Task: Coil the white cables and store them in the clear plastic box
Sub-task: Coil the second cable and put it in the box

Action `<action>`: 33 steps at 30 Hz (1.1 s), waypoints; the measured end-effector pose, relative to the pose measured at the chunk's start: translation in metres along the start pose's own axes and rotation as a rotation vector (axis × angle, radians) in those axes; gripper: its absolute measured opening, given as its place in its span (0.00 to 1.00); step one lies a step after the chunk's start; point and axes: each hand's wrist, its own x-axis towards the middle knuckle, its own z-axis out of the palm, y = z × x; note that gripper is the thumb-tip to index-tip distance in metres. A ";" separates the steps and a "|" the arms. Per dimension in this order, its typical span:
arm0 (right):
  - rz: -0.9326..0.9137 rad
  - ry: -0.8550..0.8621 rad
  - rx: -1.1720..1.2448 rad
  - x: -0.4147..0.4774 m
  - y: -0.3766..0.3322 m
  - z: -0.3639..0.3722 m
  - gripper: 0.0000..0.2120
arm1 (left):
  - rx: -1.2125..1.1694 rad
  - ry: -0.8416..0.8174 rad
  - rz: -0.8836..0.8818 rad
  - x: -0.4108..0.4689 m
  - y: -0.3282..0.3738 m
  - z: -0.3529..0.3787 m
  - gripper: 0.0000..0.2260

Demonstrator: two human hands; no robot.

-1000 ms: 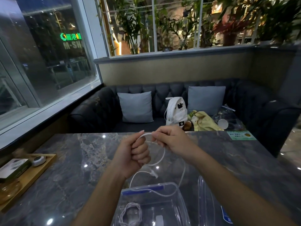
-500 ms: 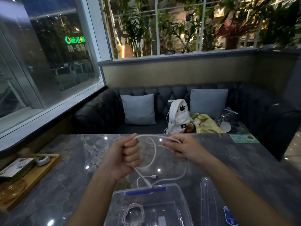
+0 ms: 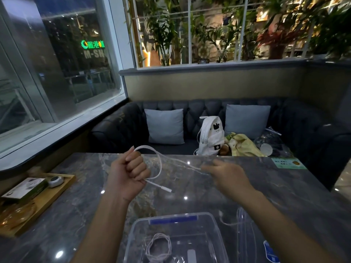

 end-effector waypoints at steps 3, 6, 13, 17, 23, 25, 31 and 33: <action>-0.131 -0.267 -0.132 0.000 -0.017 -0.005 0.17 | 0.092 0.040 -0.004 0.000 -0.006 0.003 0.17; -0.281 -0.390 -0.120 0.001 -0.037 -0.015 0.13 | 0.189 0.041 -0.017 0.002 -0.016 0.005 0.19; -0.478 -0.191 0.216 0.004 -0.069 -0.055 0.07 | 0.549 0.091 -0.044 0.000 -0.042 0.011 0.18; -0.436 -0.166 0.391 0.009 -0.076 -0.065 0.07 | 0.683 0.022 -0.068 -0.005 -0.050 0.015 0.18; -0.353 -0.147 0.518 0.017 -0.076 -0.055 0.06 | 0.738 -0.028 -0.130 -0.011 -0.056 0.025 0.22; -0.298 -0.087 0.511 0.018 -0.068 -0.054 0.06 | 0.724 -0.031 -0.187 -0.011 -0.055 0.024 0.21; -0.289 -0.058 0.652 0.017 -0.057 -0.049 0.08 | 0.540 -0.080 -0.351 -0.013 -0.049 0.018 0.15; -0.292 -0.031 0.698 0.016 -0.054 -0.047 0.05 | 0.535 -0.103 -0.407 -0.015 -0.049 0.016 0.14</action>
